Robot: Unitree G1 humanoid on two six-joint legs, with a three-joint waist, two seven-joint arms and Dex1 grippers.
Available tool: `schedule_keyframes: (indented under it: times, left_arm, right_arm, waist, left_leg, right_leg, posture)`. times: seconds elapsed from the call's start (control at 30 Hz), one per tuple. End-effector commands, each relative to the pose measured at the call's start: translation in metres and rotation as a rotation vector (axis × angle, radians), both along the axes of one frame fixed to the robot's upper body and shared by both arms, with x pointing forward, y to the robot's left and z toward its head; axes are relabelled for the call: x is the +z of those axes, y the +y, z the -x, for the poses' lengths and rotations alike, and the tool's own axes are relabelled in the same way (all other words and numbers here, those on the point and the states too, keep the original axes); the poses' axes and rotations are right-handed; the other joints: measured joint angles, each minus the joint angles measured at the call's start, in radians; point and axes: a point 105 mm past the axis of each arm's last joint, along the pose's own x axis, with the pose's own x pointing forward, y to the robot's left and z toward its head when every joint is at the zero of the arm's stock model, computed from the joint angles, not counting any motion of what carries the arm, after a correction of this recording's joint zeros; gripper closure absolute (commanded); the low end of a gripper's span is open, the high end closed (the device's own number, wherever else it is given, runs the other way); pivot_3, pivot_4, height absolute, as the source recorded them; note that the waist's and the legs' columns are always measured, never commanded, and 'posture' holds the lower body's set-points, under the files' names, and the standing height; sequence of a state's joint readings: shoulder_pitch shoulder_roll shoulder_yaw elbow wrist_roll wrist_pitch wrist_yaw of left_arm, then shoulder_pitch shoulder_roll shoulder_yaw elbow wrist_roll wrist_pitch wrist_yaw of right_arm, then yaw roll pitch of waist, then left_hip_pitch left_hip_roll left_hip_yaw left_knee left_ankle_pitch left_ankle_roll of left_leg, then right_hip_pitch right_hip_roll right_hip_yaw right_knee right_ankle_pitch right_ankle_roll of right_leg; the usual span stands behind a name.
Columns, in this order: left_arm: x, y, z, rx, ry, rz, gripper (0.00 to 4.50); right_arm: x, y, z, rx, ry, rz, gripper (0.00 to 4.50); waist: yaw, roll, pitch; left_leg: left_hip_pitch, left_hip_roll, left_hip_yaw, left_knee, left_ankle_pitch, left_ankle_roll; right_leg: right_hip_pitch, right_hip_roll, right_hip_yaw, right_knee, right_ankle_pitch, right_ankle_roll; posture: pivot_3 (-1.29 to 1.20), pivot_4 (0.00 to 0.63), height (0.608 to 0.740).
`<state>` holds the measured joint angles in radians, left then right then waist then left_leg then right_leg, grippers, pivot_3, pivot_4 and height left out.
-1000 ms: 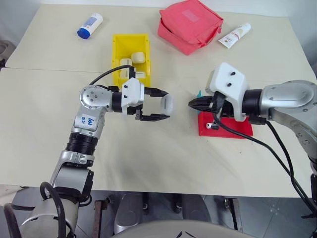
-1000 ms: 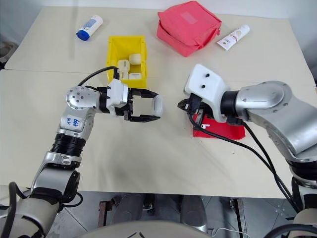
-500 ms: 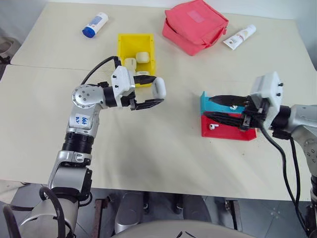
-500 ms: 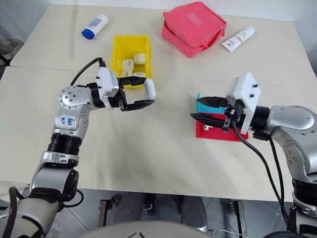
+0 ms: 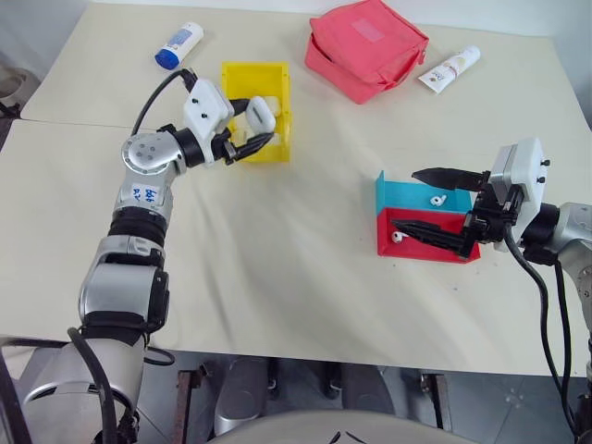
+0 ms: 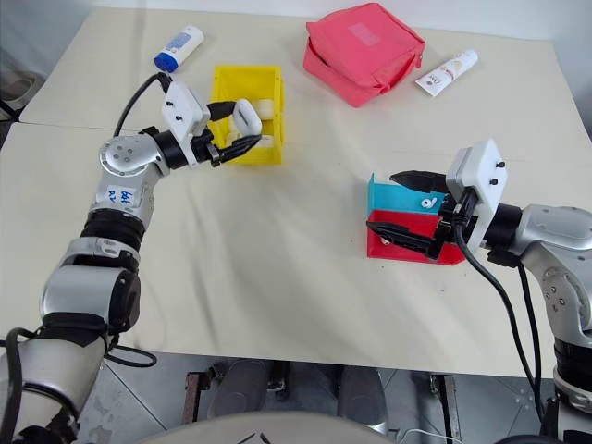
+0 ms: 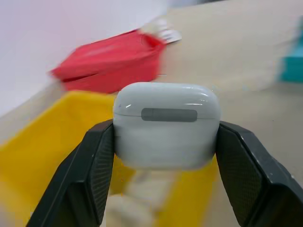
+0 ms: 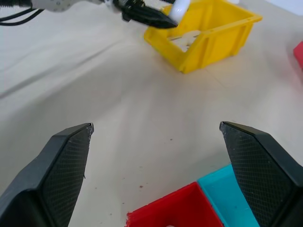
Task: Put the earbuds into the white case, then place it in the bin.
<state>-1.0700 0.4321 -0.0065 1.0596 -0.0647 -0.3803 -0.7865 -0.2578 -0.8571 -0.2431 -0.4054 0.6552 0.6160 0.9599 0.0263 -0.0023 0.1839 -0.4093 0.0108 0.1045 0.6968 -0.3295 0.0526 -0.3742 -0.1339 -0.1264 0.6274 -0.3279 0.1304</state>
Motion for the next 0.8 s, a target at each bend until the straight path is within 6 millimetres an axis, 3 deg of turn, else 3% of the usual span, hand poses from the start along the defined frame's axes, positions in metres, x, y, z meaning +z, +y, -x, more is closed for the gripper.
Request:
schedule_keyframes:
  times: [0.03, 0.13, 0.3, 0.43, 0.67, 0.8]
  left_arm:
    - [0.011, 0.003, -0.01, 0.071, -0.024, 0.031, 0.98]
    - [0.014, -0.004, -0.011, 0.058, -0.045, 0.024, 0.09]
    - [0.031, -0.009, 0.002, -0.063, -0.105, 0.073, 0.03]
    - [0.051, 0.006, 0.023, -0.113, -0.167, 0.135, 0.03]
    - [0.039, 0.035, 0.087, -0.19, -0.048, 0.145, 0.03]
    - [0.021, 0.066, 0.131, -0.162, 0.014, 0.18, 0.03]
  right_arm:
    - [0.009, 0.002, 0.0, -0.003, -0.053, 0.008, 0.0]
    - [0.01, 0.003, -0.003, -0.006, -0.06, 0.021, 0.0]
    - [0.013, 0.005, -0.005, 0.003, -0.07, 0.025, 0.0]
    - [0.009, 0.001, -0.004, 0.031, -0.05, 0.04, 0.0]
    - [0.003, -0.015, -0.014, 0.053, -0.02, 0.046, 0.0]
    - [-0.012, -0.032, -0.015, 0.094, 0.054, 0.092, 0.0]
  waist:
    - [-0.001, 0.0, 0.0]
    - [-0.001, 0.0, 0.0]
    - [-0.003, 0.0, 0.0]
    - [-0.005, 0.0, 0.0]
    - [-0.028, 0.0, 0.0]
    - [-0.031, 0.0, 0.0]
  left_leg:
    - [0.0, 0.0, 0.0, 0.0, 0.0, 0.0]
    - [0.0, 0.0, 0.001, 0.0, 0.0, 0.0]
    - [0.0, 0.0, 0.001, 0.0, 0.0, 0.0]
    - [0.0, 0.001, 0.001, 0.0, 0.0, 0.0]
    - [0.001, 0.002, 0.001, 0.0, 0.0, -0.001]
    - [0.003, 0.003, 0.001, -0.001, 0.0, -0.001]
  right_leg:
    - [0.0, 0.0, 0.0, 0.0, 0.0, 0.0]
    - [0.0, 0.0, 0.0, 0.0, 0.0, 0.0]
    - [-0.001, 0.0, 0.0, 0.0, 0.0, 0.0]
    - [-0.001, 0.0, 0.0, 0.0, 0.0, 0.0]
    - [0.0, 0.0, 0.001, 0.001, 0.0, 0.0]
    - [0.0, 0.0, 0.002, 0.001, 0.0, 0.0]
  posture:
    - [0.0, 0.15, 0.74]
    - [0.0, 0.15, 0.74]
    - [0.0, 0.15, 0.74]
    - [0.0, 0.15, 0.74]
    - [0.0, 0.15, 0.74]
    - [0.0, 0.15, 0.74]
